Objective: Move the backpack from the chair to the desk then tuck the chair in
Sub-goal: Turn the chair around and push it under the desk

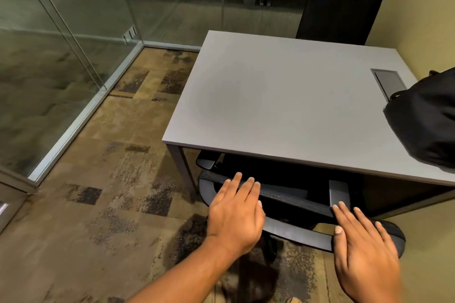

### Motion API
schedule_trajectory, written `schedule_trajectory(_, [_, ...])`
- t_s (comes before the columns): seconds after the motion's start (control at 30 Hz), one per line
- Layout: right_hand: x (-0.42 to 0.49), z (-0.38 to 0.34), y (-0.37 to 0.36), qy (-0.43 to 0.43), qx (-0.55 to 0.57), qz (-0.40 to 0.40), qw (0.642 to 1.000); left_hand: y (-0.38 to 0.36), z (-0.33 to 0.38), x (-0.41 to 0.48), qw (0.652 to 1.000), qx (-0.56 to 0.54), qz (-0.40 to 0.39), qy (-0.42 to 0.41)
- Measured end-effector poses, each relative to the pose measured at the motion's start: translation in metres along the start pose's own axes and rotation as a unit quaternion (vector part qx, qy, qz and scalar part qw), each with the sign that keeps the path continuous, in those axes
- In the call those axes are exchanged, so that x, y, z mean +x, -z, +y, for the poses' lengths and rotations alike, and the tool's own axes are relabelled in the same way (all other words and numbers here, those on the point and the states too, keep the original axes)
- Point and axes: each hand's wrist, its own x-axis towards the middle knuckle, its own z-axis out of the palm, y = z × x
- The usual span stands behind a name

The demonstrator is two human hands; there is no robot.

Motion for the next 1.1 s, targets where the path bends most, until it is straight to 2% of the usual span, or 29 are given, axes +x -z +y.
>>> schedule_trajectory(1.1, [0.133,0.079,-0.010,0.092,0.014,0.003,0.996,-0.040,0.052,0.108,0.997,0.050,-0.004,0.051])
